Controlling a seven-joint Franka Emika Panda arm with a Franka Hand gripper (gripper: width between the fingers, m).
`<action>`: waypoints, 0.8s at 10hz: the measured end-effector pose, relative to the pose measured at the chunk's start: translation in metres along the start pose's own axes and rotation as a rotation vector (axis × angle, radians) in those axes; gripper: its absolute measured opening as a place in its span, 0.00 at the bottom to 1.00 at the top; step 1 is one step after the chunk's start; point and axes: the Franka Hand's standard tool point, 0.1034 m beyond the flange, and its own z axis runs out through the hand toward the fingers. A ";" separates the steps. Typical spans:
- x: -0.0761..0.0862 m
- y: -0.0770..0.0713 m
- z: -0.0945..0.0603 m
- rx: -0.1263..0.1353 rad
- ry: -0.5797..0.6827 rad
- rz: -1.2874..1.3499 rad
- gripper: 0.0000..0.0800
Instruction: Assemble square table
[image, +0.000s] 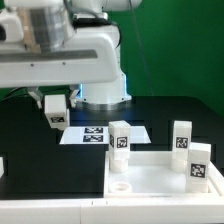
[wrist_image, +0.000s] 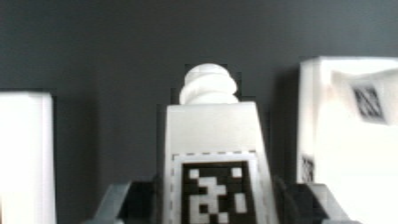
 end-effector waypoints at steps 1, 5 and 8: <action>0.008 -0.005 -0.007 -0.007 0.066 0.005 0.36; 0.016 0.009 -0.008 -0.076 0.333 0.001 0.36; 0.035 -0.028 -0.011 -0.047 0.540 0.068 0.36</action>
Offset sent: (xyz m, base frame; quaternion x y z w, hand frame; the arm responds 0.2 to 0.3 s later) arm 0.0000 0.0000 0.0000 0.0000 0.1938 0.0000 0.9810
